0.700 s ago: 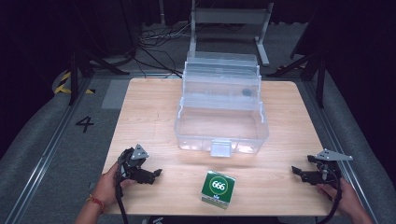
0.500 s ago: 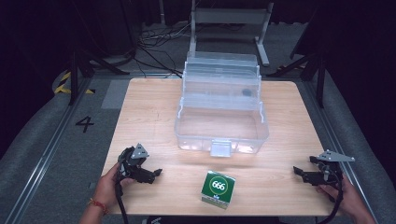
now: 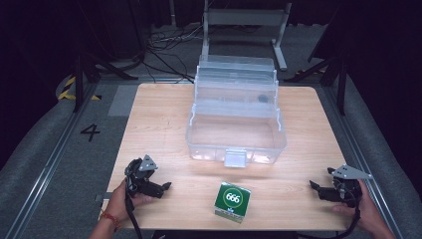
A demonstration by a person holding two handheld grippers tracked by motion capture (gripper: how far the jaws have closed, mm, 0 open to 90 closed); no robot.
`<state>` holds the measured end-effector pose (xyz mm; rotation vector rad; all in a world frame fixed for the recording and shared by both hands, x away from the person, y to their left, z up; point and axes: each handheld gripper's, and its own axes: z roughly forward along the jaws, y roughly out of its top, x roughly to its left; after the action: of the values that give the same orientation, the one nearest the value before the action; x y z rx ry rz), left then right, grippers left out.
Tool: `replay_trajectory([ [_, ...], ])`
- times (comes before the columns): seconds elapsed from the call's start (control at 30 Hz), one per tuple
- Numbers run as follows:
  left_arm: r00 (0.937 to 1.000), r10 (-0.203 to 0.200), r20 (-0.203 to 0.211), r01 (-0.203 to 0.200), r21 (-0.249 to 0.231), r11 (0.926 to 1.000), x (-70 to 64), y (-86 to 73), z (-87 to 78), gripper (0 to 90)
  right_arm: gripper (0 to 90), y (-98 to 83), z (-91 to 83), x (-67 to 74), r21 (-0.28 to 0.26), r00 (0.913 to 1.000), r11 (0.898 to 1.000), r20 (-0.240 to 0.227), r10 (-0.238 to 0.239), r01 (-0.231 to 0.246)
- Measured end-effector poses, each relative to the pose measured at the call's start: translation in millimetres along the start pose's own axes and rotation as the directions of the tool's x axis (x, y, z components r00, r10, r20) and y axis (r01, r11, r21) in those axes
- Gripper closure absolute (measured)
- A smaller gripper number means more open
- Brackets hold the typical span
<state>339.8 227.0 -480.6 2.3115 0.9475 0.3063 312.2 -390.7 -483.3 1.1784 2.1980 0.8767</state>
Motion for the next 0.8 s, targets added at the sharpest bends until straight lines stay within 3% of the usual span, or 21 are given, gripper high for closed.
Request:
replay_trajectory([
  [0.07, 0.9995, 0.027, 0.019, -0.028, 0.023, 0.9994, -0.9, -0.1, -2.4, 0.3, 15.9, 2.3, -0.4, 0.8, 0.013, 0.9991, 1.000, -0.043, 0.006, -0.005],
  [0.1, 0.9995, 0.027, 0.019, -0.028, 0.023, 0.9994, -0.9, -0.1, -2.4, 0.5, 15.9, 2.3, -0.4, 0.8, 0.013, 0.9991, 1.000, -0.043, 0.006, -0.005],
  [0.2, 0.9964, 0.063, 0.057, -0.064, 0.023, 0.9977, -4.9, 0.8, -5.1, 4.8, 16.2, 8.6, -7.6, 9.0, -0.026, 0.9946, 1.000, -0.103, -0.011, 0.009],
  [0.3, 0.9929, 0.098, 0.068, -0.100, 0.025, 0.9947, -11.7, 1.2, -8.7, 16.1, 19.1, 20.1, -12.1, 26.4, -0.063, 0.9869, 0.996, -0.148, -0.065, 0.056],
  [0.37, 0.9926, 0.108, 0.055, -0.109, 0.007, 0.9940, -16.6, 2.0, -11.4, 16.2, 21.3, 28.2, -12.7, 40.6, -0.064, 0.9802, 0.994, -0.170, -0.102, 0.093],
  [0.4, 0.9914, 0.104, 0.080, -0.104, -0.003, 0.9946, -17.9, 2.9, -12.3, 15.6, 21.3, 32.1, -12.1, 48.1, -0.070, 0.9767, 0.991, -0.177, -0.122, 0.111],
  [0.47, 0.9914, 0.101, 0.083, -0.101, -0.006, 0.9949, -21.6, 5.2, -13.7, 15.5, 21.3, 38.6, -11.5, 61.0, -0.074, 0.9687, 0.988, -0.202, -0.145, 0.132],
  [0.57, 0.9876, 0.135, 0.081, -0.135, -0.003, 0.9908, -30.8, 8.9, -15.1, 15.5, 21.6, 47.7, -9.3, 83.2, -0.080, 0.9532, 0.981, -0.233, -0.193, 0.179],
  [0.7, 0.9727, 0.193, 0.129, -0.195, -0.002, 0.9809, -51.0, 13.1, -15.3, 15.1, 23.9, 57.7, -6.4, 110.0, -0.091, 0.9340, 0.974, -0.278, -0.225, 0.207],
  [0.8, 0.9613, 0.205, 0.184, -0.208, -0.001, 0.9781, -66.8, 18.8, -12.7, 15.4, 24.6, 64.7, -4.5, 126.4, -0.115, 0.9167, 0.968, -0.313, -0.248, 0.223],
])
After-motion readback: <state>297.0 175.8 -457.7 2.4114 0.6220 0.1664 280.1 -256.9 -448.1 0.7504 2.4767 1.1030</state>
